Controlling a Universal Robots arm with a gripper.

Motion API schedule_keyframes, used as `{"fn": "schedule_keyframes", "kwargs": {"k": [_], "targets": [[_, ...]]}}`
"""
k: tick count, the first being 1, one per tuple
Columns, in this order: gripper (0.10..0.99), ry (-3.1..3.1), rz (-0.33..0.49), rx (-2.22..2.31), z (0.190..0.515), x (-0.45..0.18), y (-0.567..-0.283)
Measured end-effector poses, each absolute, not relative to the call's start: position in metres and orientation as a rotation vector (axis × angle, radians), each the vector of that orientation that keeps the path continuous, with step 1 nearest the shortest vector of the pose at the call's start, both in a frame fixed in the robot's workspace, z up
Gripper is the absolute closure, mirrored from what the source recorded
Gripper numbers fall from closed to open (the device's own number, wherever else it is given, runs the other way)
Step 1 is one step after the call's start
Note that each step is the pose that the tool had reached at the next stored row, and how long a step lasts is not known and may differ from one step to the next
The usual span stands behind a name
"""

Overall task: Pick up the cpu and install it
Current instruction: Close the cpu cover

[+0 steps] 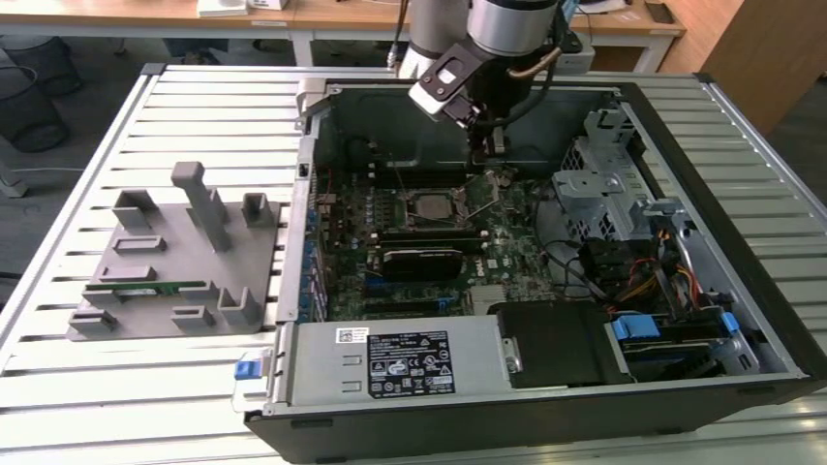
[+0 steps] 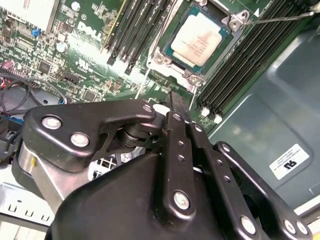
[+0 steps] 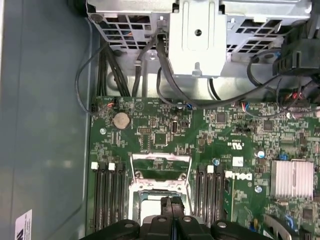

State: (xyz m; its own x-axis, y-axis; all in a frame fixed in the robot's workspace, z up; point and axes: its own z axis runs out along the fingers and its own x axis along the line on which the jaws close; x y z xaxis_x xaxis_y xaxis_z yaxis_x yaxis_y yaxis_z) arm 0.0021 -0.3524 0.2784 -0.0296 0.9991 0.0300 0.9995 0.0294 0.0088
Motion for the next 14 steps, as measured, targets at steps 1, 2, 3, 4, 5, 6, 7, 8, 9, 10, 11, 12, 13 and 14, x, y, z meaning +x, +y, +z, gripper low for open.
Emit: {"fn": "schedule_keyframes", "kwargs": {"k": [1, 2, 3, 4, 5, 6, 7, 8, 9, 10, 11, 12, 13, 14], "targets": [[0.980, -2.251, -0.042, -2.169, 0.278, 0.003, -0.352], [0.980, -2.261, -0.042, -2.158, 0.278, 0.003, -0.352], [0.980, -2.269, -0.042, -2.150, 0.277, 0.003, -0.352], [0.980, -2.273, -0.042, -2.145, 0.276, 0.004, -0.352], [0.980, -2.275, -0.042, -2.143, 0.276, 0.005, -0.352], [0.980, -2.276, -0.042, -2.142, 0.275, 0.006, -0.352], [0.980, -2.277, -0.042, -2.141, 0.274, 0.007, -0.352], [0.980, -2.277, -0.042, -2.141, 0.273, 0.008, -0.351], [0.980, -2.277, -0.042, -2.141, 0.272, 0.009, -0.351], [0.980, -2.277, -0.042, -2.141, 0.271, 0.010, -0.351], [0.980, -2.277, -0.042, -2.141, 0.270, 0.011, -0.351], [0.980, -2.277, -0.042, -2.141, 0.270, 0.011, -0.350], [0.980, -2.277, -0.042, -2.141, 0.269, 0.012, -0.350], [0.980, -2.277, -0.042, -2.141, 0.268, 0.013, -0.350]]}}
